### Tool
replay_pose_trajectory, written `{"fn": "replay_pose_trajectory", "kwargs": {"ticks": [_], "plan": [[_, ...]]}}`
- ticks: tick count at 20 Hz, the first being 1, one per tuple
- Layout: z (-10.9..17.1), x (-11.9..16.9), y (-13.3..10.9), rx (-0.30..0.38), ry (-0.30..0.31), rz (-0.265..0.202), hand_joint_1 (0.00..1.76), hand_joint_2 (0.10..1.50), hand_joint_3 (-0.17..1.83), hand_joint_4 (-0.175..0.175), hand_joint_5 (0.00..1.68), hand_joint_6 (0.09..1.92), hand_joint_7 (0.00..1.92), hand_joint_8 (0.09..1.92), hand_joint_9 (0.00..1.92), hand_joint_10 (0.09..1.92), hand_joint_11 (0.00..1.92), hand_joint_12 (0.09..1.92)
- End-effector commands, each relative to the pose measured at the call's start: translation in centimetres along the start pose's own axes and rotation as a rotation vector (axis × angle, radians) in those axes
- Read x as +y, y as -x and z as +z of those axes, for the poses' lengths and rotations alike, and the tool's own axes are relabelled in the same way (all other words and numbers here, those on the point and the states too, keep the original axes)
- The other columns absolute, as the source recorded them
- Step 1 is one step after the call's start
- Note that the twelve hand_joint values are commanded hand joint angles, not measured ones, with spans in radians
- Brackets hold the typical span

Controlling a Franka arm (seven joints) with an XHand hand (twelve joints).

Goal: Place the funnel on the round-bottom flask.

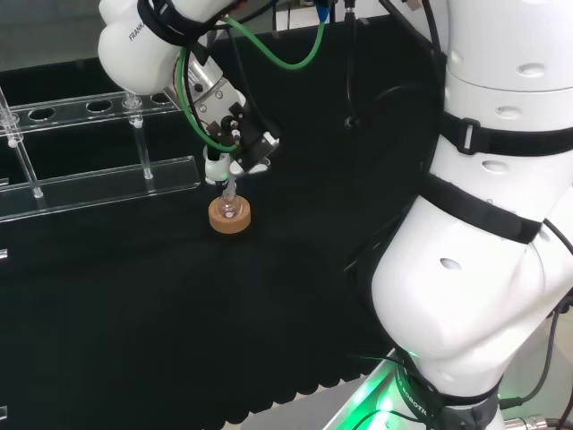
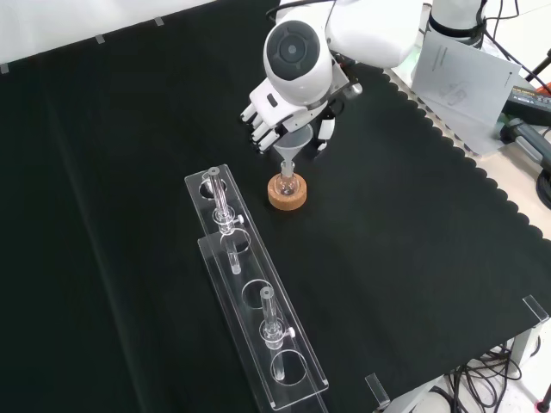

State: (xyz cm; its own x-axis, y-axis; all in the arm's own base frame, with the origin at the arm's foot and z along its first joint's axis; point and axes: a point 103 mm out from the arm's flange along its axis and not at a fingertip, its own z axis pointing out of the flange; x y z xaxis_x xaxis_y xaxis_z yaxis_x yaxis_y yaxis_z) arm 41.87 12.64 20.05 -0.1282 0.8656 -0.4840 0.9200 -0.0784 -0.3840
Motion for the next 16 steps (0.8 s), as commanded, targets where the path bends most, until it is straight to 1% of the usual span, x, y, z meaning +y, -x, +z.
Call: {"fn": "replay_pose_trajectory", "kwargs": {"ticks": [1, 7, 12, 16], "plan": [[-0.07, -0.17, -0.33, -0.004, -0.002, 0.003, 0.76, 0.74, 0.55, -0.048, 0.54, 0.74, 0.51, 0.84, 0.76, 0.66, 0.44, 1.31], [-0.10, -0.22, -0.51, 0.000, -0.001, 0.000, 0.75, 0.74, 0.55, -0.051, 0.49, 0.72, 0.48, 0.84, 0.73, 0.66, 0.43, 1.32], [-0.31, -0.26, -1.01, -0.018, -0.005, 0.002, 0.74, 0.74, 0.55, -0.053, 0.47, 0.70, 0.46, 0.83, 0.72, 0.66, 0.42, 1.32], [-0.28, -0.20, -0.97, -0.013, -0.005, 0.005, 0.74, 0.74, 0.55, -0.053, 0.46, 0.68, 0.46, 0.83, 0.71, 0.66, 0.42, 1.33]]}}
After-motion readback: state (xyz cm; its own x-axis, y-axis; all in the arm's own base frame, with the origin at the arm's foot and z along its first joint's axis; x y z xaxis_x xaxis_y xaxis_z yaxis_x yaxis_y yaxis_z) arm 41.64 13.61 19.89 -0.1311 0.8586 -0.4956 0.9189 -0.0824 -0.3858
